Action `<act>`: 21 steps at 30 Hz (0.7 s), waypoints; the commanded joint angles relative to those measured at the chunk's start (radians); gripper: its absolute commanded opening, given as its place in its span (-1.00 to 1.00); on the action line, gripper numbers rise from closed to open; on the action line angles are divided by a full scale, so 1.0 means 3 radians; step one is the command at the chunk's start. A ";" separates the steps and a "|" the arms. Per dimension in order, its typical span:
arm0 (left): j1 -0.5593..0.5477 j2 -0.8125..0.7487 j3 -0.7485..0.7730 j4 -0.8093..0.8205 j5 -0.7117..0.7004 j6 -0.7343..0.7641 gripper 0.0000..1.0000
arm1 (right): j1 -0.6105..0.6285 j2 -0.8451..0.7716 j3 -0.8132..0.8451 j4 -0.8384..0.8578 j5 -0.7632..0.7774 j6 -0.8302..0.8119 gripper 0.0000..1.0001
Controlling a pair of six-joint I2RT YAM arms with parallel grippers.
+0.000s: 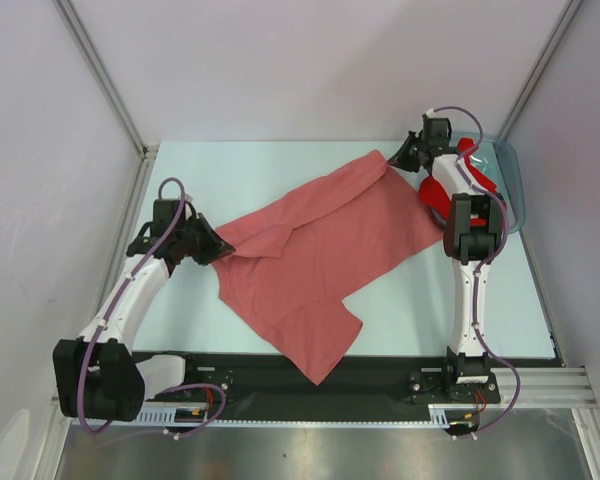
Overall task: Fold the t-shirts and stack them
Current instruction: Fold the tshirt
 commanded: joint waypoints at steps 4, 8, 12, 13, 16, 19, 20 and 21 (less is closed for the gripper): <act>-0.0016 0.0025 -0.0062 0.0019 0.0036 -0.0010 -0.99 | -0.0010 -0.0237 -0.0039 -0.0069 0.0071 -0.0142 -1.00; -0.0011 0.0056 -0.0032 -0.0063 -0.0015 0.0021 -1.00 | -0.0016 -0.0237 -0.0059 -0.0104 0.0076 -0.0147 -0.94; -0.0021 0.0061 0.0035 -0.0211 -0.0163 0.0159 -0.33 | -0.0005 -0.0283 -0.0044 -0.0324 0.0362 -0.0274 -0.79; -0.0021 -0.0020 0.0050 -0.0327 -0.0224 0.0190 0.01 | 0.0000 -0.0298 -0.0039 -0.0421 0.0524 -0.0330 -0.74; -0.0016 -0.0209 0.0045 -0.0446 -0.0480 0.0328 0.23 | 0.0020 -0.0293 0.0073 -0.0554 0.0730 -0.0540 -0.53; -0.0016 -0.0210 0.0076 -0.0507 -0.0659 0.0400 0.41 | 0.0086 -0.0299 0.0125 -0.0443 0.0837 -0.0739 -0.08; -0.0011 -0.0160 0.0101 -0.0477 -0.0695 0.0430 0.44 | 0.0102 -0.0299 0.0130 -0.0381 0.0827 -0.0775 0.13; -0.0006 -0.0119 0.0112 -0.0411 -0.0731 0.0466 0.47 | 0.0117 -0.0278 0.0140 -0.0295 0.0762 -0.0816 0.24</act>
